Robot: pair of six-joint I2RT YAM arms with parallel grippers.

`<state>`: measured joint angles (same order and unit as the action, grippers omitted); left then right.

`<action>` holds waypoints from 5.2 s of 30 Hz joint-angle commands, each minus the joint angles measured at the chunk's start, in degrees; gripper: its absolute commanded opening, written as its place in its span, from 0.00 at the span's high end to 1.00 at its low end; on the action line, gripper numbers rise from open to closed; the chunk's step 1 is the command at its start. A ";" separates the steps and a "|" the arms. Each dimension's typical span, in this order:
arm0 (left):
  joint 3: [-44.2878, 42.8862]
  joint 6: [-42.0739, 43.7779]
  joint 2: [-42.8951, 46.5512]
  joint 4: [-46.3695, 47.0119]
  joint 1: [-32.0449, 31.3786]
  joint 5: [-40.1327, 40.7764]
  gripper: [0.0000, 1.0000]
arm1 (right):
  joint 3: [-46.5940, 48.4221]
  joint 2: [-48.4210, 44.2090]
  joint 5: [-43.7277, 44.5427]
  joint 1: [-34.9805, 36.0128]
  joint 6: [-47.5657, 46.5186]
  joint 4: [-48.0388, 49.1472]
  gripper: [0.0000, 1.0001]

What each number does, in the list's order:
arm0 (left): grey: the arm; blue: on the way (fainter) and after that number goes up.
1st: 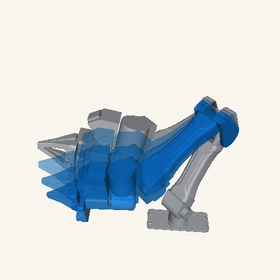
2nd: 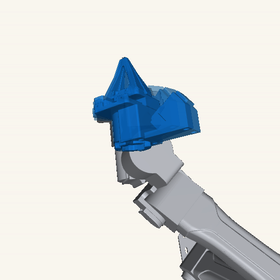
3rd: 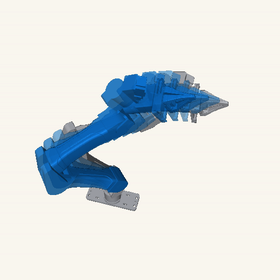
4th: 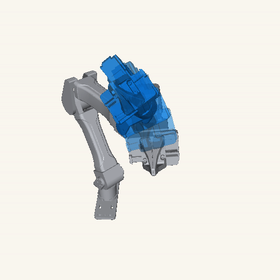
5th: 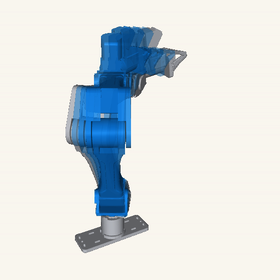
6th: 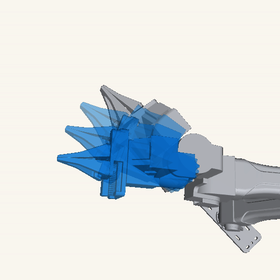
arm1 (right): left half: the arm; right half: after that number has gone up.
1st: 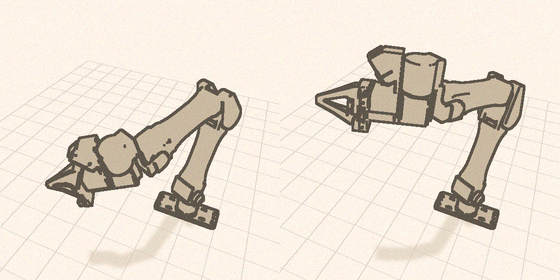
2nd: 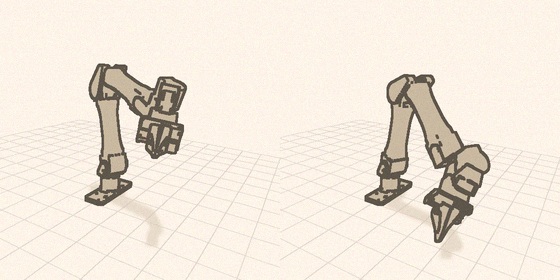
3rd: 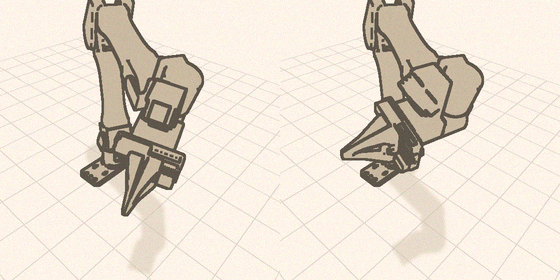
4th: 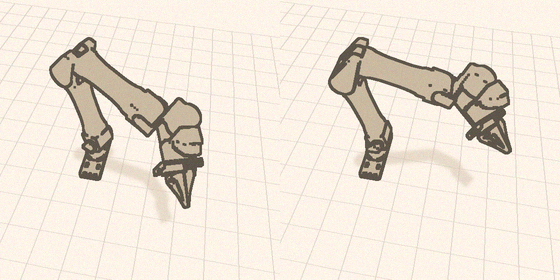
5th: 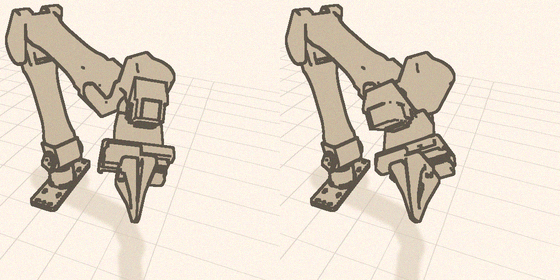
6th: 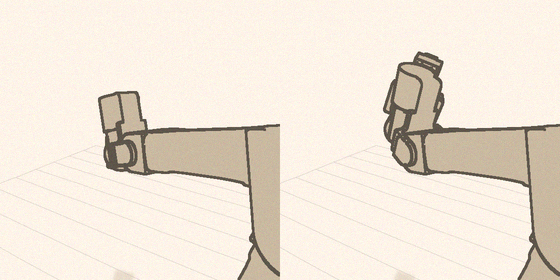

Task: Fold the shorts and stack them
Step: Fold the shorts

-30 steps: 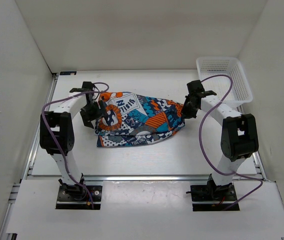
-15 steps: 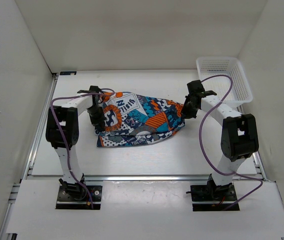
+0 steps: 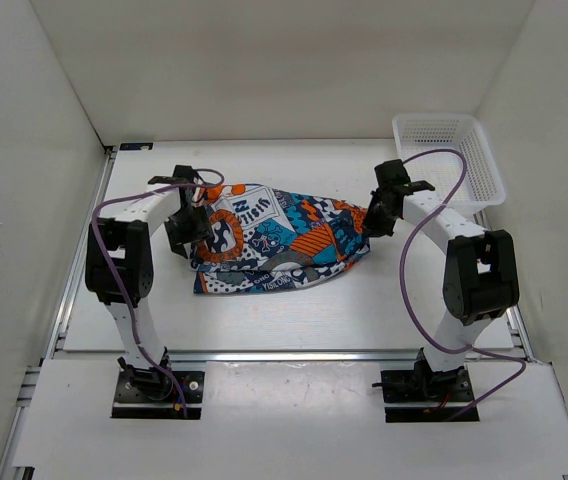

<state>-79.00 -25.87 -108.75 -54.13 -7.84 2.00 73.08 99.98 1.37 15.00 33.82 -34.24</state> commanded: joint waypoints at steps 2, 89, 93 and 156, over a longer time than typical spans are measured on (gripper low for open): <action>-1.77 0.12 -1.37 -0.28 1.50 0.39 0.24 | 1.45 -2.25 0.04 -0.15 -1.13 -0.65 0.99; 2.98 -5.51 0.05 11.77 12.59 -14.22 0.71 | -10.41 5.66 -11.91 -4.46 1.24 17.01 0.46; 2.45 -5.51 -1.72 12.29 11.53 -17.28 0.90 | -10.41 4.88 -9.64 -4.46 1.77 16.40 0.87; 2.47 -2.00 9.60 4.22 10.55 -11.51 0.56 | 23.72 0.35 15.76 45.29 -8.61 9.18 0.04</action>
<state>-71.53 -31.00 -106.80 -45.87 0.49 -12.69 102.10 112.57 13.23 60.99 24.84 -33.47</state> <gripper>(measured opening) 0.415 0.969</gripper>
